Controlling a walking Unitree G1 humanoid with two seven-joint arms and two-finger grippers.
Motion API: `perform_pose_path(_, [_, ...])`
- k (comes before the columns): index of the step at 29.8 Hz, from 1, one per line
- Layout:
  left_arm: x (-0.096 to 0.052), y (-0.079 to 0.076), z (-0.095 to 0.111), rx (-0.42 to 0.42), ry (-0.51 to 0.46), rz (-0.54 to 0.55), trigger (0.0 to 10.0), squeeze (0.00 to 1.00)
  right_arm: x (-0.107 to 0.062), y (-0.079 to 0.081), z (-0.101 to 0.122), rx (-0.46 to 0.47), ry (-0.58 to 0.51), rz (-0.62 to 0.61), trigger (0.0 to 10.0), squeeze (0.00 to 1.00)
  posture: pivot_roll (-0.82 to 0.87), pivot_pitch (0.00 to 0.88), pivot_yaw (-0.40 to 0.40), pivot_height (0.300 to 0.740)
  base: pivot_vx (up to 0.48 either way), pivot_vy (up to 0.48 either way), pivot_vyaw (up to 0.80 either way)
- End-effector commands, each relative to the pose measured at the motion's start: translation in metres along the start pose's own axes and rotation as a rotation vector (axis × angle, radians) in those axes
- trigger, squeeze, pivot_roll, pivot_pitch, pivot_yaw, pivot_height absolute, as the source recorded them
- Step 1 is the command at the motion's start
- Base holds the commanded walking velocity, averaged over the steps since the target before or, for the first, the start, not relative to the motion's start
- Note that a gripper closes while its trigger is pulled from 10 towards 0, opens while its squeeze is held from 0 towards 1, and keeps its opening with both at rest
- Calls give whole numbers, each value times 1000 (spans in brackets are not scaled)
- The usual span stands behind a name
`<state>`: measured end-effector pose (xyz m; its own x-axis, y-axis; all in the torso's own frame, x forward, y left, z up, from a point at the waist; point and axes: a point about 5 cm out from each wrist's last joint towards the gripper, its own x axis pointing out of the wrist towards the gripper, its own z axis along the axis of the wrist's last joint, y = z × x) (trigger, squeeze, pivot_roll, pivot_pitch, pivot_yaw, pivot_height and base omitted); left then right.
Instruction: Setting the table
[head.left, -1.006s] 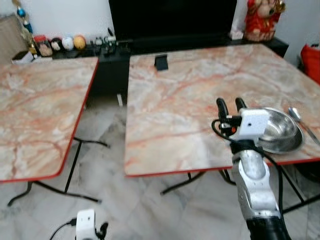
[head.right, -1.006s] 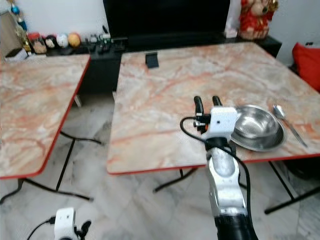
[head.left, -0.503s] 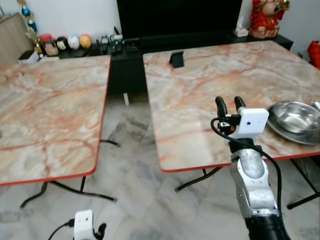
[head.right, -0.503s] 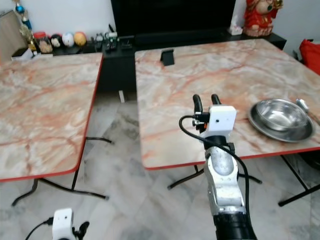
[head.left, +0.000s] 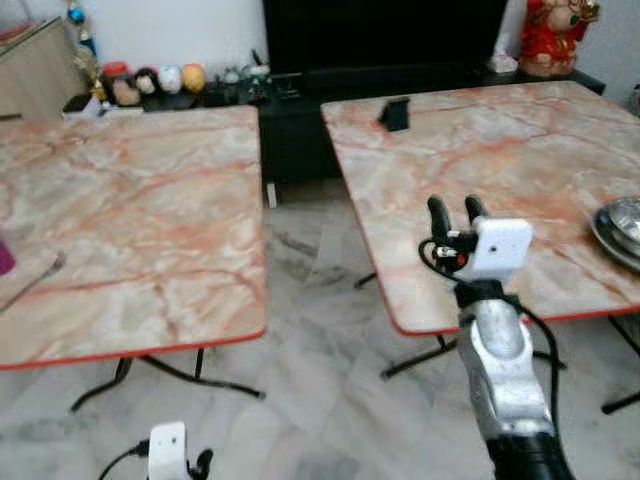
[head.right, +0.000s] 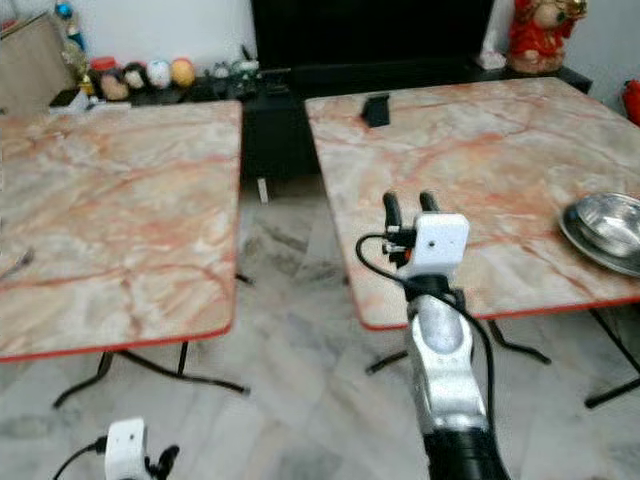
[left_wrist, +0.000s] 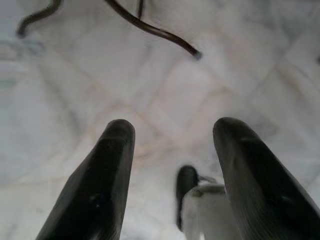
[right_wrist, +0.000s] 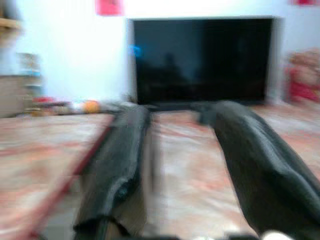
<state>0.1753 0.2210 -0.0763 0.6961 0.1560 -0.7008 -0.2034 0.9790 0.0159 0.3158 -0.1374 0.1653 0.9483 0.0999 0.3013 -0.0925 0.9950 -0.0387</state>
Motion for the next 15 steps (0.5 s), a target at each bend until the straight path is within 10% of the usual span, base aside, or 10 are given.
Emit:
perform_pose_path(1, [0, -3, -1, -8, 7, -5, 10000, 0, 1, -8, 3, -14, -9, -20, 10000, 0, -100, 0, 39, 740, 0, 349, 0])
perform_pose_path(15, [0, -3, -2, -3, 7, -8, 10000, 0, 1, -3, 4, -23, -18, 13, 10000, 0, -97, 0, 36, 740, 0, 346, 354])
